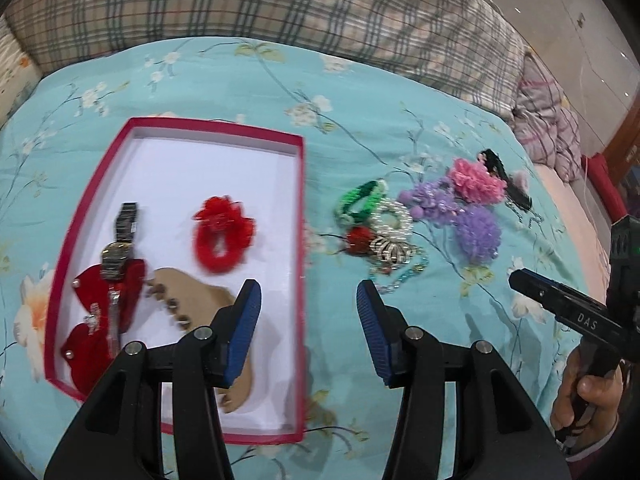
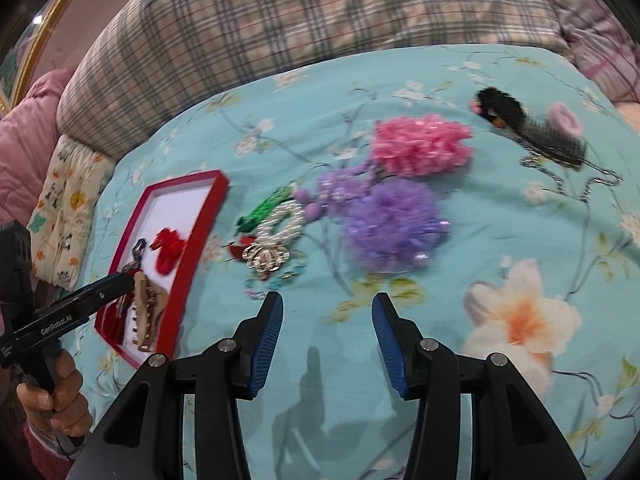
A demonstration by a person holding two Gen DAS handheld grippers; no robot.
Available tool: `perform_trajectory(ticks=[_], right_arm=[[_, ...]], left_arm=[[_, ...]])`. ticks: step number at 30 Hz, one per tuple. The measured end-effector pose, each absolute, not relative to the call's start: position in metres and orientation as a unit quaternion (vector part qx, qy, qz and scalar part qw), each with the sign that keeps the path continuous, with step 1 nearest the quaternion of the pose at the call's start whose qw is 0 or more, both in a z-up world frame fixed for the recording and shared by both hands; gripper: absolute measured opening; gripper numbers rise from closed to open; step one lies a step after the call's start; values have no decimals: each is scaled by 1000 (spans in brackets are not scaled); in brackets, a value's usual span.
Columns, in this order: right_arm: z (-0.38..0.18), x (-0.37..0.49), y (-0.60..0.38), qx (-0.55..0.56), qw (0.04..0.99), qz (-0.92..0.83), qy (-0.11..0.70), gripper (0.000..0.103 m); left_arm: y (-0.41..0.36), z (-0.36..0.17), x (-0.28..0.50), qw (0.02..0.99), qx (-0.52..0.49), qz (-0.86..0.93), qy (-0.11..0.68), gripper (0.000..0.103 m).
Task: Organize jewelry
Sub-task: 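Grasp the pearl bracelet with the left tool while the right tool grasps the purple scrunchie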
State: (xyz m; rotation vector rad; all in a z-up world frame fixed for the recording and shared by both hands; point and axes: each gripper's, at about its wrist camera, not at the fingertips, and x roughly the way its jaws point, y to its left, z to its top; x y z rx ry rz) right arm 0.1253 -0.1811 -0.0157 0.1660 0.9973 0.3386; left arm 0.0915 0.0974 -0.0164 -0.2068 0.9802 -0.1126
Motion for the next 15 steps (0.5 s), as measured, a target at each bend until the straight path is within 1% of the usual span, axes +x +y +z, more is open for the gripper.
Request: perform_trajectory(ticks=[15], right_arm=[[-27,156,-215,99,870,119,469,48]], left_arm=[[41,-25,127,869,-79,-101,479,49]])
